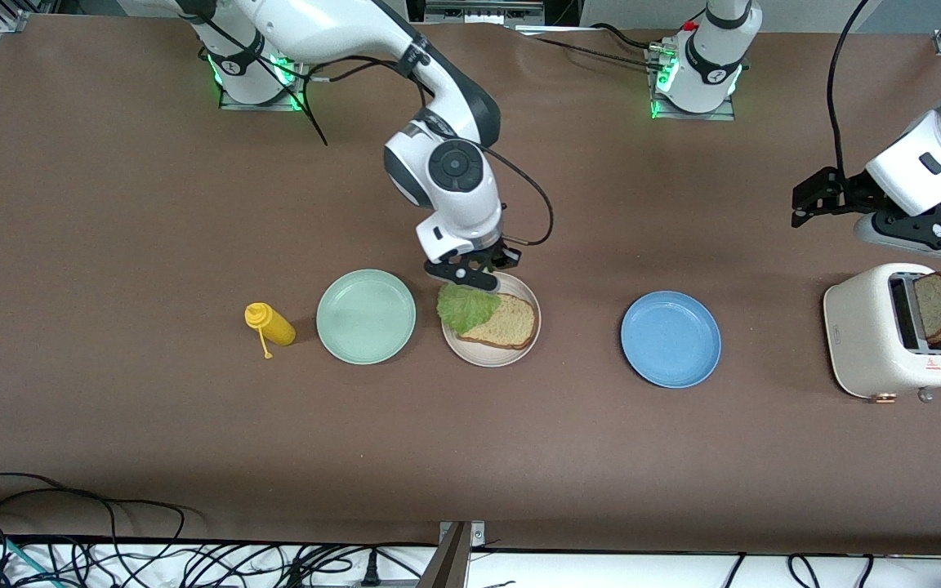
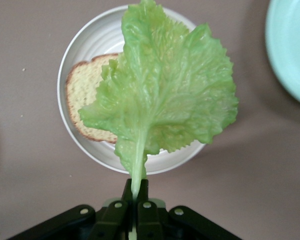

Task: Make sandwich on beige plate with both arms
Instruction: 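Carry the lettuce onto the bread with the right gripper while the left gripper withdraws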

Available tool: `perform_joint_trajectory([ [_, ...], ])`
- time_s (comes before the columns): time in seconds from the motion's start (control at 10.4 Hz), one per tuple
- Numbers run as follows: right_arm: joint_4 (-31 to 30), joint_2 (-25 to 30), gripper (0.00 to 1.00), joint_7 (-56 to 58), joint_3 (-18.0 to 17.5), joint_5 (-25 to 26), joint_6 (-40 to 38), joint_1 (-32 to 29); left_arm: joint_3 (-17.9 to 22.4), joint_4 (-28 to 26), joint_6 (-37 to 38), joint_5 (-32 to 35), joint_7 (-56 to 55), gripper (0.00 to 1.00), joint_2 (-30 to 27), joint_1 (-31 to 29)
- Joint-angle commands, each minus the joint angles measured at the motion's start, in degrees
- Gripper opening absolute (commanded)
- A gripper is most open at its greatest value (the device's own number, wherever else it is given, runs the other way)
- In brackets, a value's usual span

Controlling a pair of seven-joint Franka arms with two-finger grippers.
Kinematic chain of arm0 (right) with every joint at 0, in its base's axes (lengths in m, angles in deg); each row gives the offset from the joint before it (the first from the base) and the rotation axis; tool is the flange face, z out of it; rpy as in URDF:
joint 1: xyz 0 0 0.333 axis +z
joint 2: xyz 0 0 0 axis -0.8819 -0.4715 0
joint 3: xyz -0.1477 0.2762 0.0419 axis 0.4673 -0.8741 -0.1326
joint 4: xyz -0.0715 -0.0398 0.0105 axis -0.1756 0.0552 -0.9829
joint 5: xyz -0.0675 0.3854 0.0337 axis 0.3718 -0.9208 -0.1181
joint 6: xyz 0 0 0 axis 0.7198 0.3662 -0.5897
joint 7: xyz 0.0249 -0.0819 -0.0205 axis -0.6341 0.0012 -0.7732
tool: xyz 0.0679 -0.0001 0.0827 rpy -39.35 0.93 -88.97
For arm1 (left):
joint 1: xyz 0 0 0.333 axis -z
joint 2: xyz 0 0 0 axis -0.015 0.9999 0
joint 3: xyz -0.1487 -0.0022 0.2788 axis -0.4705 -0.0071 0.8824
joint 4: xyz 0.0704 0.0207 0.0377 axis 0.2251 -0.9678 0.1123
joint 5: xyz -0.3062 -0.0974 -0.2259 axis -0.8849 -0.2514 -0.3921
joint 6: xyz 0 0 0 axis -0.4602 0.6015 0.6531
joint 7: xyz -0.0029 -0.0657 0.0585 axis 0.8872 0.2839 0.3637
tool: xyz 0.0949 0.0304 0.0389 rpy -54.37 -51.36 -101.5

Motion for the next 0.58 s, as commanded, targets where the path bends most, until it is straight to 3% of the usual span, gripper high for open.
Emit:
perform_joint_trajectory([
  [0.0, 7.45, -6.05, 0.00, -1.44, 0.53, 1.07, 1.35, 1.10, 0.24, -1.18, 0.01, 1.09, -1.08, 1.00, -1.18, 0.35],
  [0.29, 7.46, -7.02, 0.00, -1.18, 0.53, 1.16, 3.83, 1.62, -0.02, -0.84, 0.01, 1.26, -5.72, 1.00, -0.92, 1.05],
  [0.38, 7.46, -6.93, 0.63, -1.26, 0.61, 1.07, 3.39, 1.36, -0.02, -0.75, 0.01, 1.18, -5.39, 1.00, -0.92, 0.62],
  [0.48, 7.46, -6.50, 0.83, -1.35, 0.61, 0.98, 2.43, 1.36, -0.11, -0.22, 0.01, 1.26, -5.56, 1.00, -0.92, 0.88],
])
